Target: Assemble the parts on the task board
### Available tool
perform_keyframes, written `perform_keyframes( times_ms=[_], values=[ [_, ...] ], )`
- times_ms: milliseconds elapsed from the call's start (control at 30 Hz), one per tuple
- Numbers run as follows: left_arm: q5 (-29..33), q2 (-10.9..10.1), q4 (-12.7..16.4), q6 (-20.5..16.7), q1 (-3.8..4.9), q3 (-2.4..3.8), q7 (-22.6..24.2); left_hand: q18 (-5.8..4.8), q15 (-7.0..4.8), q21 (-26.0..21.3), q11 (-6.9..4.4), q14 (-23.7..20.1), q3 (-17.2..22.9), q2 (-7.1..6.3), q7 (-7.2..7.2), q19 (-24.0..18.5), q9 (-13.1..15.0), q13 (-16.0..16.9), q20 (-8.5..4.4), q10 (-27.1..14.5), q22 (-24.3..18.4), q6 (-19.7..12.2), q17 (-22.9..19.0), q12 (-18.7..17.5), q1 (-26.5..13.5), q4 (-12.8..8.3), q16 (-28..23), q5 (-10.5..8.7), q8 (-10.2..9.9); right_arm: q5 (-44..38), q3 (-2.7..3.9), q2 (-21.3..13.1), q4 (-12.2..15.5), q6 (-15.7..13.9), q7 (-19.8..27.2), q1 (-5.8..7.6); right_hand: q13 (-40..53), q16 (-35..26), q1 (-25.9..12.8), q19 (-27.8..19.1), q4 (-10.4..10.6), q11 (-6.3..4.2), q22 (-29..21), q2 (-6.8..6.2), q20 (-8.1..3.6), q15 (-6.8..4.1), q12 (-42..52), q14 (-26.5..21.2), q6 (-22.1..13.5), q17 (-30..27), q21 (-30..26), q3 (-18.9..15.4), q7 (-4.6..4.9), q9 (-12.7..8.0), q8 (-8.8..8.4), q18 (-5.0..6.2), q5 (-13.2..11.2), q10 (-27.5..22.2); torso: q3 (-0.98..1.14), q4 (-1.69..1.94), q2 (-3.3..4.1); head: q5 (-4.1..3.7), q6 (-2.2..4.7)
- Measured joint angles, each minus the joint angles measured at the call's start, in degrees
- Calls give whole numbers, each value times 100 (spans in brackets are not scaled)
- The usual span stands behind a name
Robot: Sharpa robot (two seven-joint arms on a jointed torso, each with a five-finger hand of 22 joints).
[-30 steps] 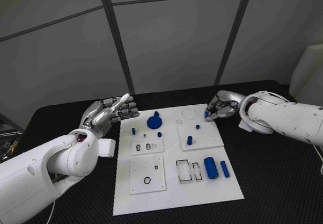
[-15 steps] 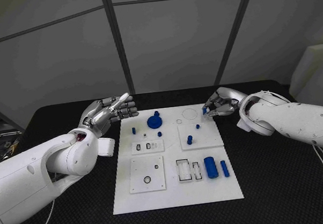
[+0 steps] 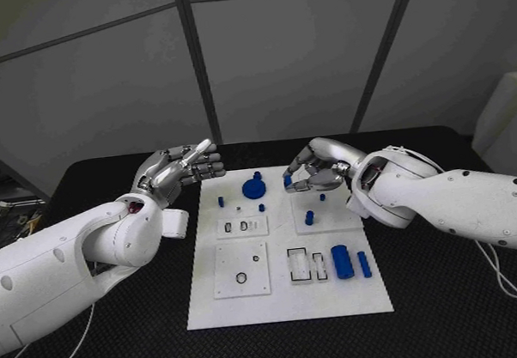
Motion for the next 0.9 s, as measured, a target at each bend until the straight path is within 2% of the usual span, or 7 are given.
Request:
perform_keyframes(
  times_ms=[167,300,467,533,633,900],
  values=[
    [0,19,-30,0,0,0,-2,0,0,0,0,0,0,0,0,0,0,0,0,0,0,0,0,0,0,0,0,0,0,-462,-2,287,321,-30,-283,-115,0,0,0,0,0,0,-1,0,0,0,0,0,-1,0,0,0,-1,0,-20,0,2,0,-5,7,-5,79,-48],
    [0,25,-37,1,0,0,-3,0,0,0,0,0,0,0,0,0,0,0,0,0,0,0,0,0,0,0,0,0,0,-746,-10,448,377,-29,-475,-166,0,0,0,0,0,0,-1,0,0,0,0,0,-1,0,0,-1,-1,0,-26,0,1,0,-7,7,-5,144,-77],
    [0,33,-42,1,2,0,-5,0,0,0,0,0,0,0,0,0,0,0,0,0,0,0,0,0,0,0,0,0,0,-1048,-28,653,354,-28,-745,-242,0,0,0,0,0,0,-1,-1,0,0,0,0,12,3,0,-1,12,0,-23,0,1,0,-8,4,-3,196,-97],
    [0,38,-44,1,2,0,-6,0,0,0,0,0,0,0,0,0,0,0,0,0,1,0,0,0,0,0,0,0,0,-1152,-67,734,328,-28,-852,-265,0,0,0,0,0,0,-1,-1,0,0,0,0,13,4,0,-1,13,0,-22,0,1,0,-8,2,-1,211,-100],
    [0,47,-46,2,2,0,-8,0,0,0,0,0,0,0,0,0,0,0,0,0,1,0,0,0,0,0,0,0,0,-1277,-114,841,279,-28,-997,-295,0,0,-1,0,0,0,-1,-2,0,0,0,0,13,4,0,-1,13,0,-21,0,1,0,-5,2,3,221,-108],
    [-1,65,-49,5,2,0,-12,0,0,0,0,0,0,0,0,0,0,0,0,0,-3,0,0,0,0,0,0,0,0,-1558,-158,1121,90,-32,-1277,-351,0,0,-1,0,1,1,-1,-3,0,1,0,0,13,3,0,-3,13,0,-21,0,0,0,-1,1,8,242,-125]
  ],
)
